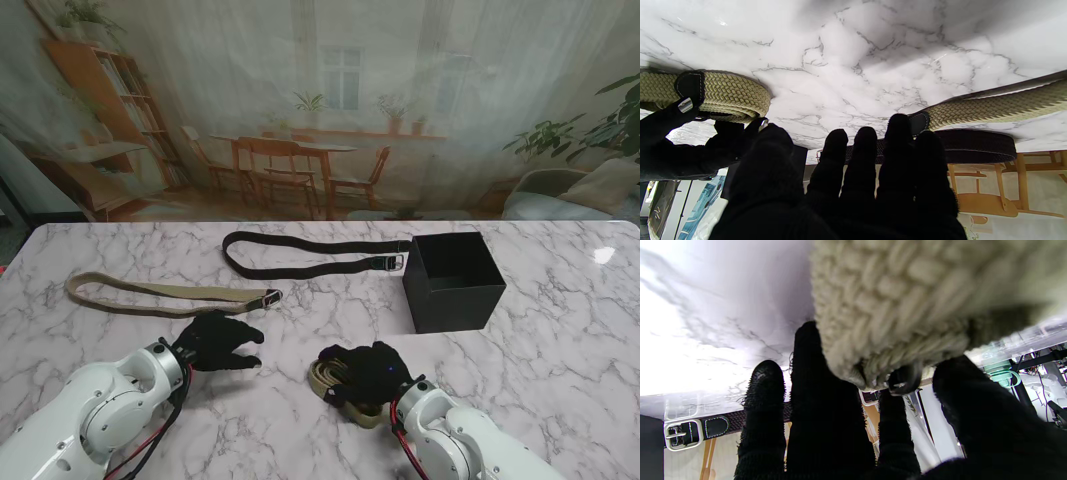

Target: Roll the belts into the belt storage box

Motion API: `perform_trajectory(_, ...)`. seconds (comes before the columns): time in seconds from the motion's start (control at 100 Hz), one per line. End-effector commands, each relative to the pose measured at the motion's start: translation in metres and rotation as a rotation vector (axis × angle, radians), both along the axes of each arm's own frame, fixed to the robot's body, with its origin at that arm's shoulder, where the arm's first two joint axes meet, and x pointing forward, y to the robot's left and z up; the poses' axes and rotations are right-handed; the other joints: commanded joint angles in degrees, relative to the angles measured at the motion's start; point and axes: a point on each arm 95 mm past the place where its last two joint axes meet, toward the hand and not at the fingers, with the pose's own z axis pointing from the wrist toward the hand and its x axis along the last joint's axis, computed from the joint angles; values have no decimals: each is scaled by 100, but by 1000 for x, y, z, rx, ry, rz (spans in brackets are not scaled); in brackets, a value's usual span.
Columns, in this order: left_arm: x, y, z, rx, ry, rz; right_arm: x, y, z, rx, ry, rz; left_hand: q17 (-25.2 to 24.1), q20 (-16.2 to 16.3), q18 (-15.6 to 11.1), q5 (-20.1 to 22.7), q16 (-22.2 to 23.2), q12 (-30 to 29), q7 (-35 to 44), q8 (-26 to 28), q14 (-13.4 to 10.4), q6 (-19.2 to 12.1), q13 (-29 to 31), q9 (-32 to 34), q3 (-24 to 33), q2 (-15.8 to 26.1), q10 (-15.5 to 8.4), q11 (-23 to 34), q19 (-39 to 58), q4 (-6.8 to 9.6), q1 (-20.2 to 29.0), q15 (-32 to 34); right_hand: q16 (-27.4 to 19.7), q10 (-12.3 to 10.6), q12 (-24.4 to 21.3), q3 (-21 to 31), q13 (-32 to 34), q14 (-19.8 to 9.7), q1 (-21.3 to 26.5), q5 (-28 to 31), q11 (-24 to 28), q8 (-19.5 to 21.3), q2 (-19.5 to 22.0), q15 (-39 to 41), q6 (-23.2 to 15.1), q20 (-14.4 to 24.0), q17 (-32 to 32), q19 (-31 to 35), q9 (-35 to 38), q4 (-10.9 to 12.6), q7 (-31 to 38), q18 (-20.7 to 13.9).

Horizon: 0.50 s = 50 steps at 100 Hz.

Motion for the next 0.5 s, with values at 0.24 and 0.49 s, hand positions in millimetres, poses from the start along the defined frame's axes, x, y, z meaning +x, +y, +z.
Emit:
perform_trajectory(0.24, 0, -1, -2, 14, 8, -1, -16, 2, -19, -44, 106, -16, -81, 65, 93, 66, 58, 52, 17, -7, 146, -54, -19, 129, -93, 250, 17, 7, 2, -25, -6, -102, -1206, -175, -693, -1196, -1364, 499, -837, -533, -847, -245, 880, -1639, 682, 57, -761, -426, -1294, 181, -154, 362)
perform_trajectory(0.49, 1, -1, -2, 23, 6, -2, -20, 5, -21, -105, 96, -20, -88, 66, 98, 63, 58, 52, 5, -18, 149, -59, -19, 128, -94, 286, 12, 5, -4, -26, -1, -103, -1421, -135, -901, -2078, -2190, 328, -944, -683, -960, -9, 1066, -1882, 374, 229, -1128, -465, -2185, 263, -504, 247)
